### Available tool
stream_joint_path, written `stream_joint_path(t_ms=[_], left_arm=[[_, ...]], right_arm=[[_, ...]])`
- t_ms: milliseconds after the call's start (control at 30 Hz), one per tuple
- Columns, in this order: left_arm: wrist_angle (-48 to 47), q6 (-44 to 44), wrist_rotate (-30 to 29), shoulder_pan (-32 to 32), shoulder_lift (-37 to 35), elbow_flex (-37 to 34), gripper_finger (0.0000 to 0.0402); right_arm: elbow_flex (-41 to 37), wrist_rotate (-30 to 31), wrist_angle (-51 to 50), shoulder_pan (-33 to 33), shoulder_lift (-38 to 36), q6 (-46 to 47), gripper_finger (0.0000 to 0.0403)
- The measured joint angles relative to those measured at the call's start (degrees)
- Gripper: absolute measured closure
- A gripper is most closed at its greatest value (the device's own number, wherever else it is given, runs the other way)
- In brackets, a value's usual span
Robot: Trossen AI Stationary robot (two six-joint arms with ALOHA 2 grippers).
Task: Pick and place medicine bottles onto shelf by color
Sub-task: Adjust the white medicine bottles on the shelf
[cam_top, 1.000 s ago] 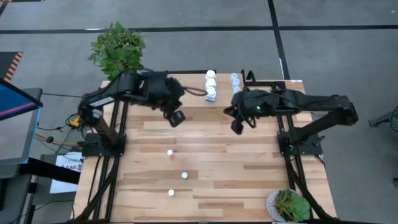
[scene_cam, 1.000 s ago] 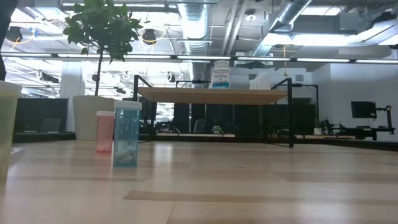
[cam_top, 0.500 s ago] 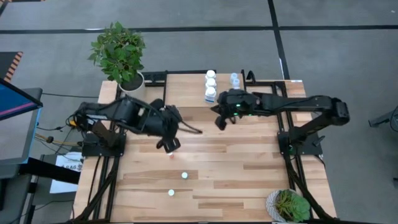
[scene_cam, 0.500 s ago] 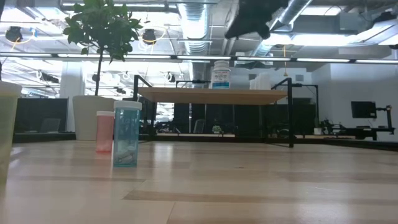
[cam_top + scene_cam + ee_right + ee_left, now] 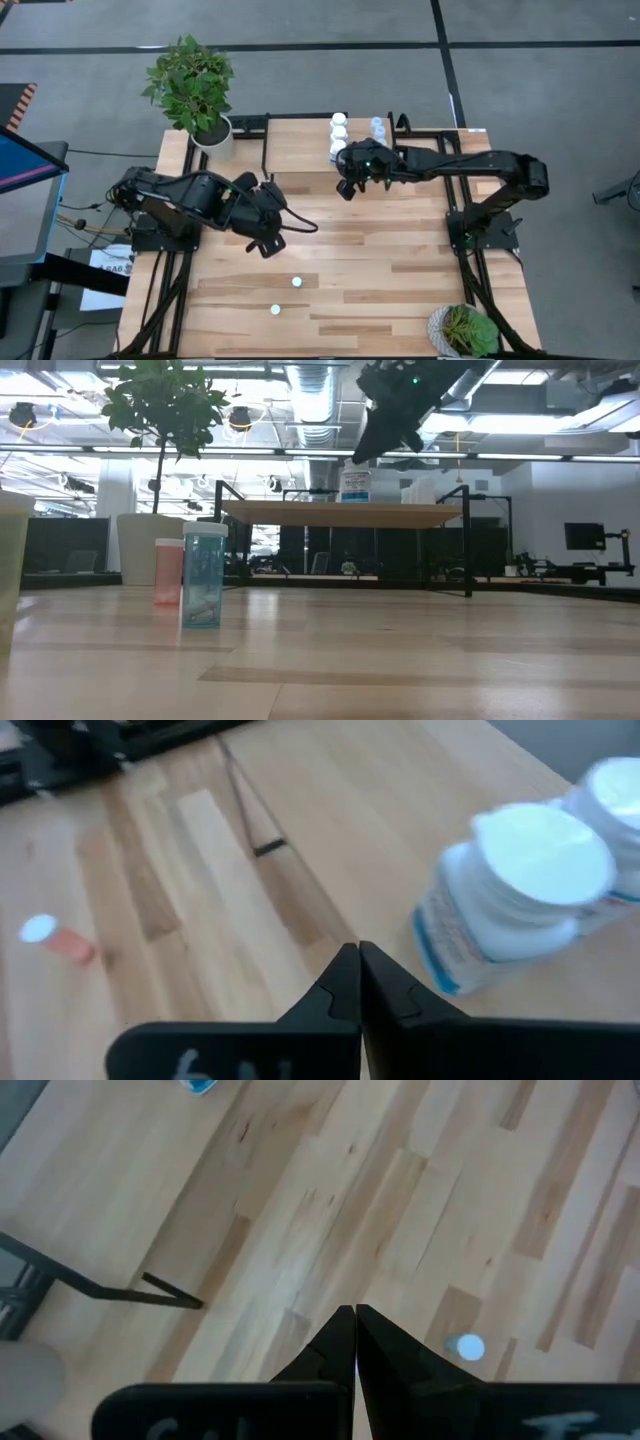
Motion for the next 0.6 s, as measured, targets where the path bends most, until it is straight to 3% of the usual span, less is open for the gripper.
stream_joint_path(t_ms=[600], left_arm=[[-0.01,0.7,-1.36,0.0,-0.43,0.0,0.0401]], right_arm=[[-0.04,1.67,-1.36,-4.4,-0.06,-0.14,0.0392]])
